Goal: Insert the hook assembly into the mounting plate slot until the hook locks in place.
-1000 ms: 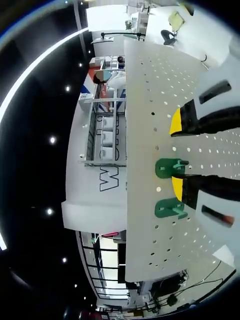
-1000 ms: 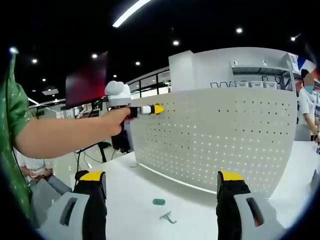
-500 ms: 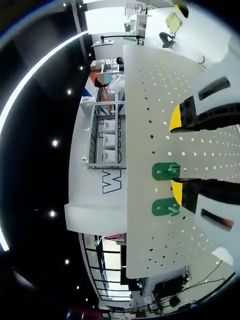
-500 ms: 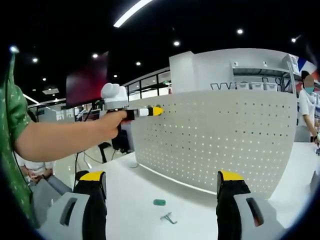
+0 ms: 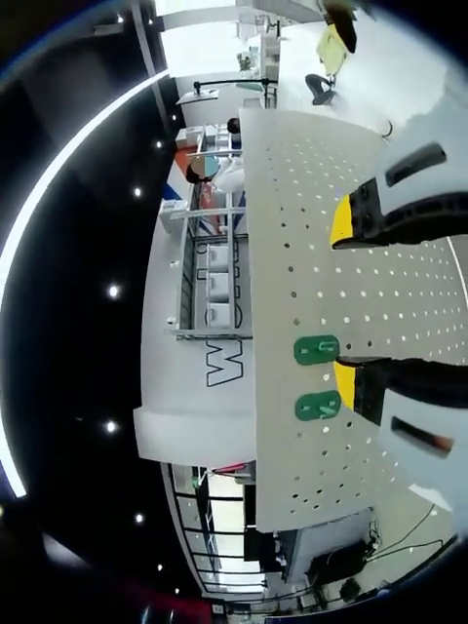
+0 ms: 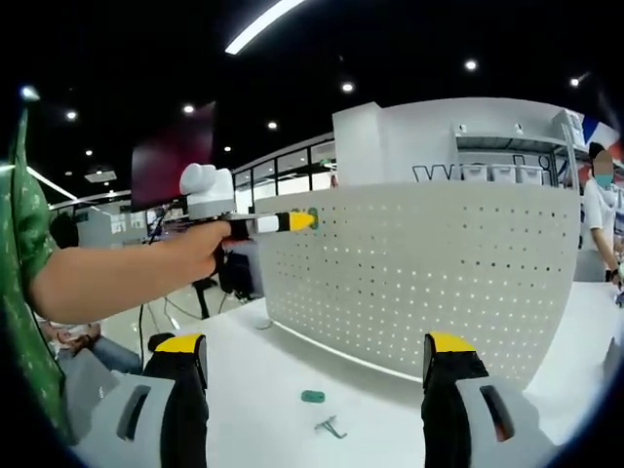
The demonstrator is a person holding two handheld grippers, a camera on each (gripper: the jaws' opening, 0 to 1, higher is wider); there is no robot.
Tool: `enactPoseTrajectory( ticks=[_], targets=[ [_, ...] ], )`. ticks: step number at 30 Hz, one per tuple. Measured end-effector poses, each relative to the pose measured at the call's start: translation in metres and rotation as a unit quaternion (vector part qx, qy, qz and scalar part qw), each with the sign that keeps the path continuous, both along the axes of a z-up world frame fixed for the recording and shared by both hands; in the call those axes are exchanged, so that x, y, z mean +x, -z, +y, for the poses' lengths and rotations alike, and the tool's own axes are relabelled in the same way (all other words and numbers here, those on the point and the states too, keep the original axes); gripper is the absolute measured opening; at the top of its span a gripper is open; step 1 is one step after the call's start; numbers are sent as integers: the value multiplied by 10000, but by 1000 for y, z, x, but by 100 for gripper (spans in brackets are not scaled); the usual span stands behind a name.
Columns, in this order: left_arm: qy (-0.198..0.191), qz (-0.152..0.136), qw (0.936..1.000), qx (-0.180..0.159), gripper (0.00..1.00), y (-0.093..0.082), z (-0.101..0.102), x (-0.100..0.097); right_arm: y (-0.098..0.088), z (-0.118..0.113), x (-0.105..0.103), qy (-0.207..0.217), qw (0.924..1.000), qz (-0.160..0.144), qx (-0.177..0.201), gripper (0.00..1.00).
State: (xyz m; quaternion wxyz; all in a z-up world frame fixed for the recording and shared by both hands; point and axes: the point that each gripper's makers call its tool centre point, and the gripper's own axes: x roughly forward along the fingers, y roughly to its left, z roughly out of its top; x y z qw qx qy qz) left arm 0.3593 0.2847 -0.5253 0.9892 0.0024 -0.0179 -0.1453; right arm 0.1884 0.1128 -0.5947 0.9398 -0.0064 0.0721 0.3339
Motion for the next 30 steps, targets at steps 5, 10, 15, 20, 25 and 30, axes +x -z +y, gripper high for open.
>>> enactPoseTrajectory(
  ticks=[5,10,15,20,25,30],
  targets=[
    [119,-114,9999,13,48,-8,-6,-15,-2,1,-2,5,10000,-28,3,93],
    [198,-204,9996,-53,50,-15,-8,-32,-4,1,-4,10,10000,-44,-6,93],
    [288,-303,9991,-42,51,-24,-9,-49,-6,2,-6,14,10000,-64,-12,93],
    [347,-369,9987,-59,53,-30,-7,-61,-10,4,-9,1,9999,-103,-14,93],
    [425,-375,9984,58,55,-29,-9,-77,-12,4,-13,21,9999,-126,-34,93],
    [473,-409,9979,173,56,-26,-10,-91,-13,6,-20,52,9999,-135,-58,93]
  ],
)
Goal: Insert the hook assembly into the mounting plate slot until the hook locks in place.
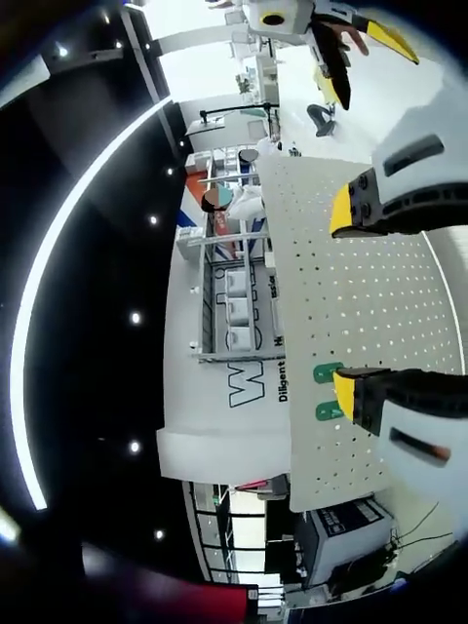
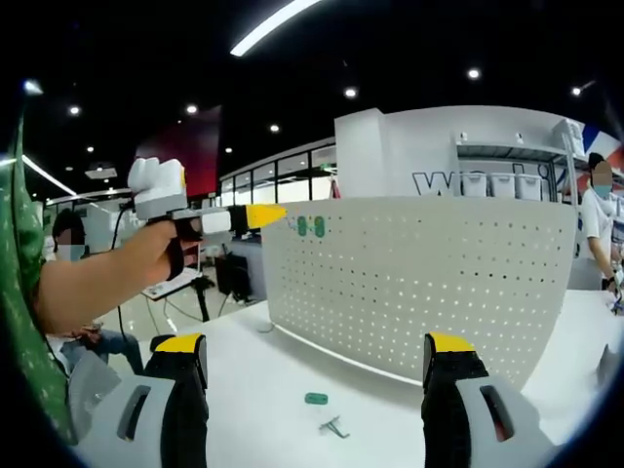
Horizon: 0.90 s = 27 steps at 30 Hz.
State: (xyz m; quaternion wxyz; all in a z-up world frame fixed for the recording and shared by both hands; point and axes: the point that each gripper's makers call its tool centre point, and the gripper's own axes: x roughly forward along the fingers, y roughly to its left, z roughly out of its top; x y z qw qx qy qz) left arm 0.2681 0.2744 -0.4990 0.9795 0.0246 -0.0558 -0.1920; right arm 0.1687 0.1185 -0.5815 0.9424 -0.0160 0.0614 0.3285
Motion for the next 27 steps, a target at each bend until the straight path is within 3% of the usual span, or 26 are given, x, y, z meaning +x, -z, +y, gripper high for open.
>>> enactPoseTrajectory(
  ticks=[14,27],
  targets=[
    [71,108,9998,149,56,17,5,-36,-8,8,-17,24,10000,-87,-28,93],
    [258,488,9976,422,56,62,-2,-62,-5,6,-28,69,9999,-65,-40,93]
  ],
)
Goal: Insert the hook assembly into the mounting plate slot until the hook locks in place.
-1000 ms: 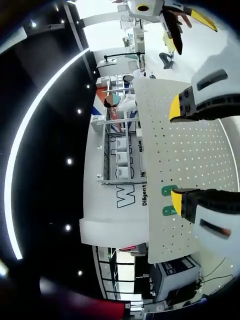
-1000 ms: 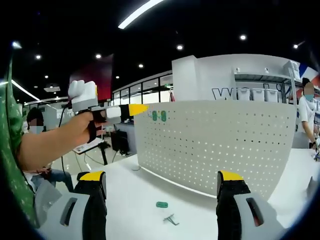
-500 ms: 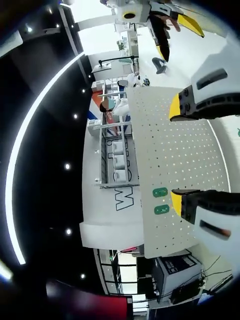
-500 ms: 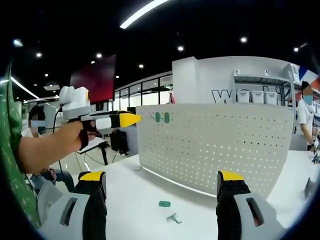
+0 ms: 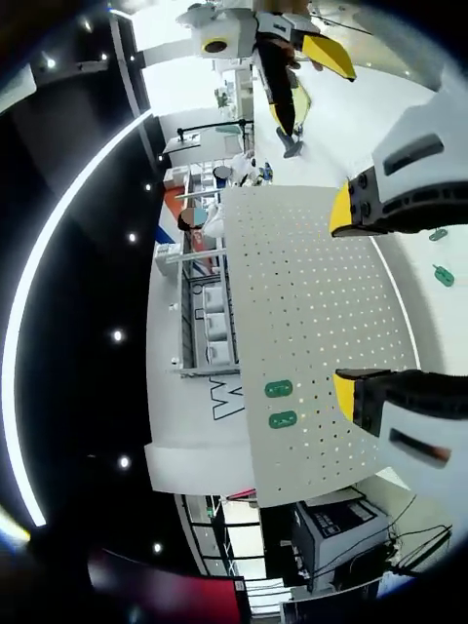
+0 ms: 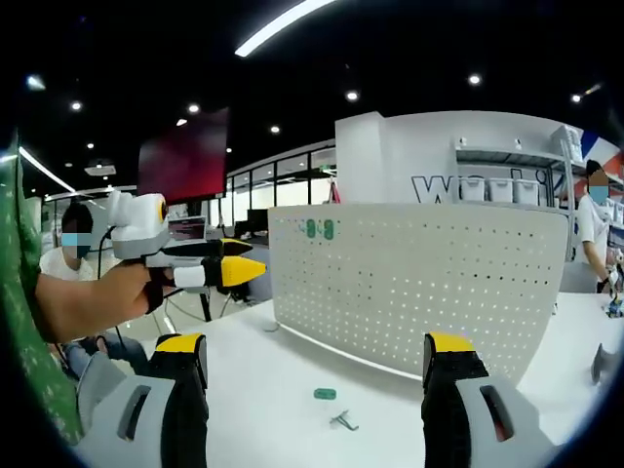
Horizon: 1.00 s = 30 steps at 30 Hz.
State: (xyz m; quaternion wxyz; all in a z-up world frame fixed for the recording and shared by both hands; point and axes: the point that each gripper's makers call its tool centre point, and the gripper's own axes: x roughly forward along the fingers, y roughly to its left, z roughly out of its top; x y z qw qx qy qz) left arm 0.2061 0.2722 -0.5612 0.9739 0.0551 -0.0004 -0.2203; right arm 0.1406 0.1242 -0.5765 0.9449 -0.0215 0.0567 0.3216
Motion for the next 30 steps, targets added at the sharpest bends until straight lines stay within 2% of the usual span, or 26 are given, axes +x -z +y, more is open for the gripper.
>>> enactPoseTrajectory(
  ticks=[15,24,30],
  targets=[
    [372,676,9961,438,55,60,-19,-18,4,-6,-1,38,10000,19,28,93],
    [463,1087,9914,556,54,95,-22,-12,9,-8,0,43,10000,72,39,93],
    [531,1308,9871,762,53,118,-24,-3,13,-9,0,54,9999,131,31,93]
  ],
)
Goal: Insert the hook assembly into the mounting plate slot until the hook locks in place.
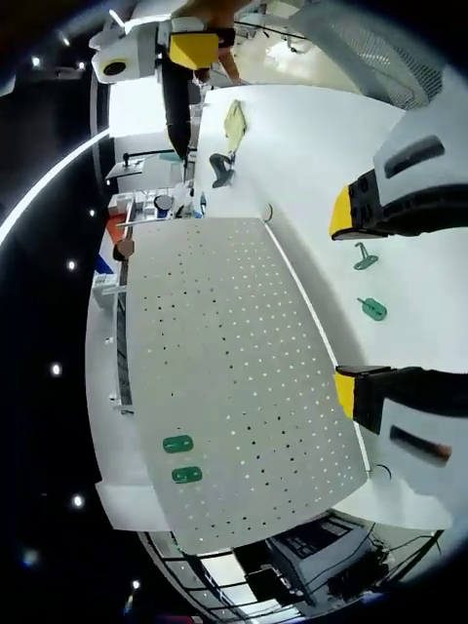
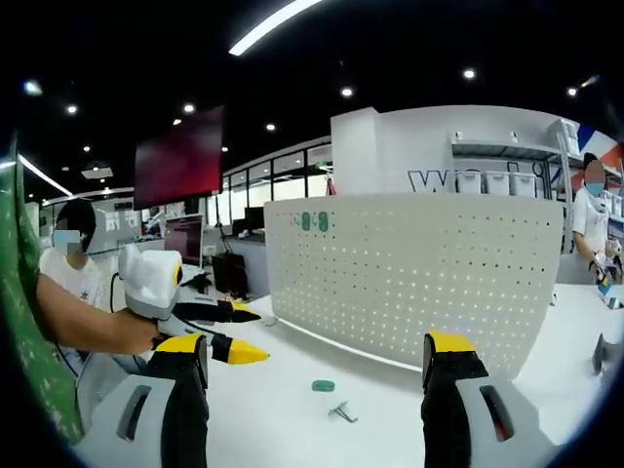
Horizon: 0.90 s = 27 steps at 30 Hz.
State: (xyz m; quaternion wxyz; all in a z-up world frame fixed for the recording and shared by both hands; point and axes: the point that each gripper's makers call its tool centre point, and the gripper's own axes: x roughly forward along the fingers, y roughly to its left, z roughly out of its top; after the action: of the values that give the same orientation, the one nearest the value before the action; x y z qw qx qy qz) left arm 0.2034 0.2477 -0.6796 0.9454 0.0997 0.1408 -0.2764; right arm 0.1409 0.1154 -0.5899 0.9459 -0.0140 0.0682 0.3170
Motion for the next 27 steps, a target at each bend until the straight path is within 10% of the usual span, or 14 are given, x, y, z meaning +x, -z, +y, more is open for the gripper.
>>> enactPoseTrajectory(
  ticks=[27],
  targets=[
    [588,846,9885,1105,47,89,-16,51,19,-11,19,113,9996,234,50,93]
  ],
)
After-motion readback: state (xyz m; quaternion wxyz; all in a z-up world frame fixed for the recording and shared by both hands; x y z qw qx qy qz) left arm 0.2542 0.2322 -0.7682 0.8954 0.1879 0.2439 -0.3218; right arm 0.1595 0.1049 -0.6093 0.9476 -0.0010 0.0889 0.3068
